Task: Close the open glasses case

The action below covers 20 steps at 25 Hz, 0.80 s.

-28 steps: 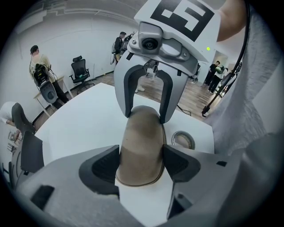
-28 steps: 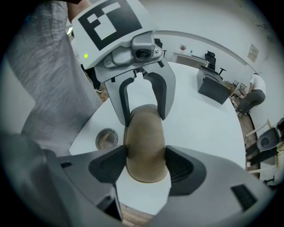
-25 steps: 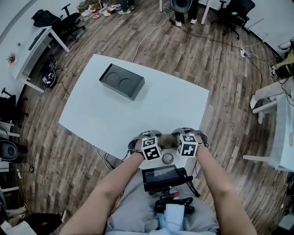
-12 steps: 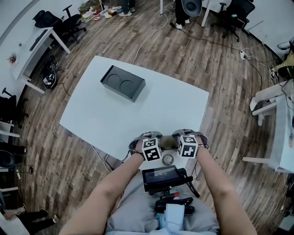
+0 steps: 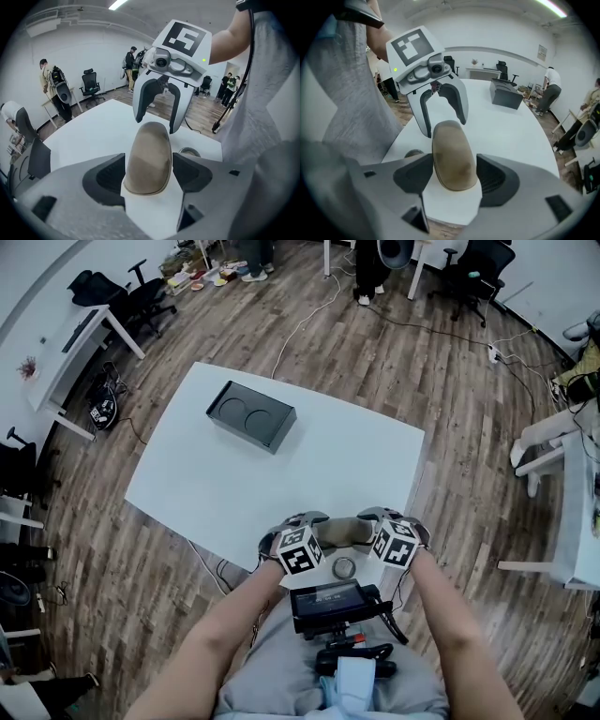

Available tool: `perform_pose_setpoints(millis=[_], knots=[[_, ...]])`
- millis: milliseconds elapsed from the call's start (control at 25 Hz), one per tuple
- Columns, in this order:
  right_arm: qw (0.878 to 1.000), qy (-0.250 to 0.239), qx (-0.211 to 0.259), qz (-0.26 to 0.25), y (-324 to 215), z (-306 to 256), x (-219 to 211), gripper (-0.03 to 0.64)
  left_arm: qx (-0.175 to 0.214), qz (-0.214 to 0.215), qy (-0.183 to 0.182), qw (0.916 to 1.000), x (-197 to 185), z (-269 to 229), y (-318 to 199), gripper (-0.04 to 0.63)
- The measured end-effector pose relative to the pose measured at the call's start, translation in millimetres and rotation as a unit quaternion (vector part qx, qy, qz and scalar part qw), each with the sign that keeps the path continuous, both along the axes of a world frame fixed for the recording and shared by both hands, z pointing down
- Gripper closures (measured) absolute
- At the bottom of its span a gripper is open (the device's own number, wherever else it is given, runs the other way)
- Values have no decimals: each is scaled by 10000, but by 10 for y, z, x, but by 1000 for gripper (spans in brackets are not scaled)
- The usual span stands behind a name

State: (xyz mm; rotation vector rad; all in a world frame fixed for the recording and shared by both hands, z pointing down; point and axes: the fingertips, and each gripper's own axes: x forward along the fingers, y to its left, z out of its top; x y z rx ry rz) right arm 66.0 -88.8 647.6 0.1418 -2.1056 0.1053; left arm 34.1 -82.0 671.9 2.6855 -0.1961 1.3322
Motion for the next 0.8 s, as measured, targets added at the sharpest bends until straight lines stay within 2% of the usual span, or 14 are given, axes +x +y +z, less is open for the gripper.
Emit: perform_pose_setpoints(millis=[120, 240, 320, 440, 520, 560, 640, 800], knots=[[9987, -297, 16, 405, 6, -114, 24, 353, -29, -322, 331, 9989, -16, -148, -35, 295], [9877, -880, -216, 1274, 48, -166, 82, 353, -219, -877, 800, 9927, -111, -289, -53, 295], [9709, -1375, -480, 1900, 112, -199, 122, 353, -394, -1245, 1049, 9859, -208, -383, -17, 295], [9329, -2177, -875, 2734, 248, -314, 173, 353, -644, -1717, 1348, 9738, -334, -449, 114, 295], [9074, -2583, -1055, 3143, 343, -380, 214, 353, -831, -1942, 1513, 9657, -383, -473, 245, 295], [8998, -2687, -1105, 3254, 399, -394, 229, 353, -933, -2031, 1587, 9617, -397, -485, 319, 295], [8961, -2746, -1150, 3292, 539, -399, 236, 353, -1147, -2177, 1771, 9530, -408, -513, 468, 295], [9105, -2815, -1114, 2816, 904, -499, 170, 354, -1843, -2133, 2405, 9288, -304, -645, 732, 296]])
